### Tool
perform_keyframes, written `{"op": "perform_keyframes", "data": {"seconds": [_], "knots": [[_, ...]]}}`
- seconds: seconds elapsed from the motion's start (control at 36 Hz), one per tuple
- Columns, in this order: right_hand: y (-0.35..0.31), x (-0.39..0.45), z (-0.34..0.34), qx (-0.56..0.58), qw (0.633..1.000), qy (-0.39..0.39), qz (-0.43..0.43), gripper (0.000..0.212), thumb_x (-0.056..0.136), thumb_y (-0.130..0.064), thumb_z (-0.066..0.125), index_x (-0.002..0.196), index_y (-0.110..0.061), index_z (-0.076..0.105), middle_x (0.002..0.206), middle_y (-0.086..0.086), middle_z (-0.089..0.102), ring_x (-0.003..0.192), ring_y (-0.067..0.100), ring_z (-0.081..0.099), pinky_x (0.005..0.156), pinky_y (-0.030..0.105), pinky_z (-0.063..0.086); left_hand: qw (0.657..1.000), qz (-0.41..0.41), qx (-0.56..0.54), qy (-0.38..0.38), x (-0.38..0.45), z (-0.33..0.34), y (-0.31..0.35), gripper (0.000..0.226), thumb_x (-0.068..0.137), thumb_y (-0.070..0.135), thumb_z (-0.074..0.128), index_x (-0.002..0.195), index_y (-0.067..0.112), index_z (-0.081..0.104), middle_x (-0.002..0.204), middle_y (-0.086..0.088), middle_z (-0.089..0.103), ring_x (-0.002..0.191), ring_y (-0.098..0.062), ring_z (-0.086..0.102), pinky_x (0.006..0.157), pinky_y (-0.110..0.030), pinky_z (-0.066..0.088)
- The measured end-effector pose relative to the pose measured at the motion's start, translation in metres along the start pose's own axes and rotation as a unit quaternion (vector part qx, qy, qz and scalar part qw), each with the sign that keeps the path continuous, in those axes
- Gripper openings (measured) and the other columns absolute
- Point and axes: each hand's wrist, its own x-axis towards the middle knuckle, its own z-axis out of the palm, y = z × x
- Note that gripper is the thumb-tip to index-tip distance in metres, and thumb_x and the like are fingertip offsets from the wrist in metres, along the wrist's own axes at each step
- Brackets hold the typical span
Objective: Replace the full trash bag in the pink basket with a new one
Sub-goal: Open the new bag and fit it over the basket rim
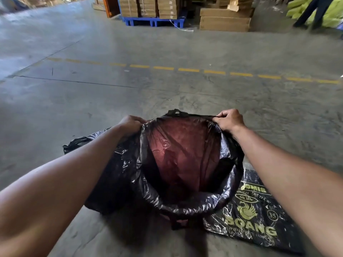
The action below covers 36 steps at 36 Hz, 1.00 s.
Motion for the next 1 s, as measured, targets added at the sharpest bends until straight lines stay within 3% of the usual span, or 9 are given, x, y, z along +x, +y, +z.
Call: {"op": "perform_keyframes", "data": {"seconds": [0.08, 0.22, 0.31, 0.39, 0.5, 0.58, 0.72, 0.86, 1.0], "knots": [[0.000, 0.001, 0.005, -0.002, 0.999, -0.012, 0.038, 0.034, 0.070, -0.041, 0.084, 0.062, -0.015, 0.064, 0.080, 0.005, 0.065, 0.081, 0.018, 0.060, 0.069, 0.022, 0.037, 0.999, -0.040, -0.010, -0.031, -0.002, 0.001, -0.001, 0.024, 0.088, 0.004, 0.063, 0.102, 0.014, 0.080, 0.087, -0.009, 0.075, 0.063, -0.019, 0.066, 0.064, -0.028, 0.057], [0.005, 0.007, 0.005, -0.012, 0.993, -0.060, 0.100, 0.055, 0.046, -0.048, 0.087, 0.083, -0.008, 0.077, 0.088, 0.002, 0.075, 0.083, 0.017, 0.072, 0.070, 0.027, 0.055, 0.992, -0.084, -0.043, -0.083, -0.006, 0.000, -0.017, 0.015, 0.090, 0.003, 0.060, 0.079, 0.001, 0.069, 0.073, -0.015, 0.066, 0.047, -0.021, 0.063, 0.048, -0.031, 0.056], [0.012, 0.002, 0.003, 0.047, 0.988, -0.089, 0.115, 0.035, 0.061, -0.033, 0.085, 0.076, -0.004, 0.073, 0.076, 0.005, 0.076, 0.063, 0.017, 0.070, 0.055, 0.027, 0.054, 0.999, 0.014, -0.019, -0.023, 0.001, -0.001, -0.035, 0.017, 0.091, 0.008, 0.063, 0.102, 0.005, 0.076, 0.092, -0.014, 0.070, 0.079, -0.022, 0.064, 0.081, -0.034, 0.053], [0.027, -0.010, -0.004, 0.139, 0.971, -0.147, 0.129, 0.018, 0.076, -0.024, 0.079, 0.072, -0.011, 0.067, 0.052, 0.000, 0.068, 0.039, 0.013, 0.061, 0.042, 0.019, 0.046, 0.996, 0.082, -0.005, 0.023, -0.011, -0.006, -0.055, 0.008, 0.080, 0.034, 0.074, 0.088, 0.033, 0.073, 0.088, -0.015, 0.073, 0.083, -0.018, 0.061, 0.079, -0.033, 0.047], [0.063, -0.025, -0.011, 0.224, 0.934, -0.228, 0.160, 0.042, 0.078, -0.041, 0.077, 0.100, -0.005, 0.073, 0.088, 0.011, 0.079, 0.075, 0.024, 0.075, 0.078, 0.039, 0.061, 0.989, 0.119, 0.056, 0.064, -0.035, -0.011, -0.080, 0.028, 0.080, 0.051, 0.070, 0.098, 0.029, 0.074, 0.085, -0.002, 0.073, 0.077, -0.014, 0.062, 0.073, -0.030, 0.046], [0.094, -0.035, -0.013, 0.246, 0.918, -0.262, 0.169, 0.073, 0.069, -0.052, 0.081, 0.122, -0.003, 0.069, 0.128, 0.021, 0.067, 0.122, 0.038, 0.061, 0.109, 0.059, 0.042, 0.994, 0.103, -0.007, 0.039, -0.054, -0.018, -0.085, 0.049, 0.071, 0.074, 0.066, 0.097, 0.033, 0.076, 0.088, -0.004, 0.075, 0.077, -0.013, 0.063, 0.078, -0.033, 0.050], [0.102, -0.066, -0.031, 0.293, 0.936, -0.127, 0.151, 0.055, 0.081, -0.053, 0.068, 0.108, -0.005, 0.070, 0.098, 0.020, 0.070, 0.079, 0.030, 0.065, 0.074, 0.038, 0.052, 0.985, 0.114, -0.128, 0.033, -0.082, -0.025, -0.069, 0.057, 0.075, 0.076, 0.065, 0.109, 0.032, 0.072, 0.105, -0.002, 0.072, 0.095, -0.020, 0.067, 0.089, -0.039, 0.053], [0.090, -0.091, -0.046, 0.165, 0.985, 0.039, 0.024, 0.053, 0.073, -0.072, 0.058, 0.091, -0.022, 0.066, 0.092, 0.007, 0.073, 0.076, 0.024, 0.069, 0.075, 0.041, 0.055, 0.947, 0.181, 0.095, 0.248, -0.129, -0.021, -0.047, 0.035, 0.088, 0.062, 0.061, 0.108, 0.035, 0.067, 0.105, 0.005, 0.059, 0.100, -0.017, 0.059, 0.088, -0.040, 0.052], [0.056, -0.132, -0.050, 0.060, 0.997, 0.011, -0.047, 0.042, 0.078, -0.063, 0.067, 0.097, -0.026, 0.068, 0.089, -0.011, 0.071, 0.081, 0.009, 0.067, 0.070, 0.024, 0.046, 0.987, 0.112, 0.064, 0.097, -0.159, -0.011, -0.034, 0.062, 0.068, 0.075, 0.073, 0.116, 0.038, 0.059, 0.092, 0.011, 0.067, 0.084, -0.008, 0.066, 0.079, -0.033, 0.054]]}}
